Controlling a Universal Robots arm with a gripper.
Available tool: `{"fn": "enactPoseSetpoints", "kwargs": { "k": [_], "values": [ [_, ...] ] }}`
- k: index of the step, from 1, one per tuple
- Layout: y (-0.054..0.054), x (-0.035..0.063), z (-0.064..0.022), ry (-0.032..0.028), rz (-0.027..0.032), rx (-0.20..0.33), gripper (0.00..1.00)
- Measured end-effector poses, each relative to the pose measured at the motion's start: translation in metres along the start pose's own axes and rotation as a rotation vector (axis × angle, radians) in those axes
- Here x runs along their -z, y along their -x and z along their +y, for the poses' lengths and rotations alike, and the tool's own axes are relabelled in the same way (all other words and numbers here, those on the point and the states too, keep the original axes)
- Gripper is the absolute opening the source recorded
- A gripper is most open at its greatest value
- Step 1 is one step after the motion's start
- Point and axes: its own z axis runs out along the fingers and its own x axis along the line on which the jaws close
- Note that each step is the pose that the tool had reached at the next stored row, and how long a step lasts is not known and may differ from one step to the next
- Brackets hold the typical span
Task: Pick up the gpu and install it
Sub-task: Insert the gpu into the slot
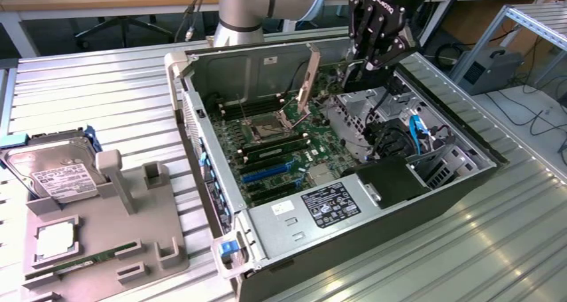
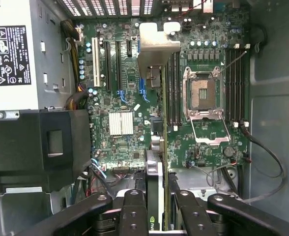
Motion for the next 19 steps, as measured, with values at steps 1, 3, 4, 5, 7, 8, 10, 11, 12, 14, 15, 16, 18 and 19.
{"fn": "enactPoseSetpoints", "kwargs": {
  "k": [1, 3, 4, 5, 7, 8, 10, 11, 12, 14, 15, 16, 18, 19],
  "values": [
    [0.000, 0.0000, 0.0000, 0.0000, -0.0001, 0.000, 0.27],
    [0.000, 0.0000, 0.0006, 0.0000, -0.0001, 0.000, 0.27],
    [0.000, -0.0001, 0.0019, -0.0001, -0.0002, 0.000, 0.27],
    [0.000, 0.0000, 0.0042, -0.0003, -0.0003, 0.000, 0.27],
    [0.000, 0.0001, 0.0105, -0.0016, -0.0003, 0.000, 0.27],
    [0.000, 0.0002, 0.0128, -0.0021, -0.0002, 0.000, 0.27],
    [-0.001, 0.0002, 0.0179, -0.0033, -0.0002, 0.000, 0.27],
    [-0.001, 0.0002, 0.0217, -0.0043, -0.0002, 0.000, 0.27],
    [-0.001, 0.0002, 0.0256, -0.0052, -0.0003, 0.000, 0.27],
    [-0.001, 0.0002, 0.0285, -0.0056, -0.0002, 0.000, 0.27],
    [-0.001, 0.0002, 0.0289, -0.0057, -0.0003, 0.000, 0.27],
    [-0.001, -0.0004, 0.0290, -0.0058, -0.0006, 0.000, 0.27],
    [-0.001, -0.0055, 0.0310, -0.0063, -0.0004, 0.000, 0.27],
    [-0.001, -0.0073, 0.0318, -0.0067, -0.0003, 0.000, 0.27]
  ]
}}
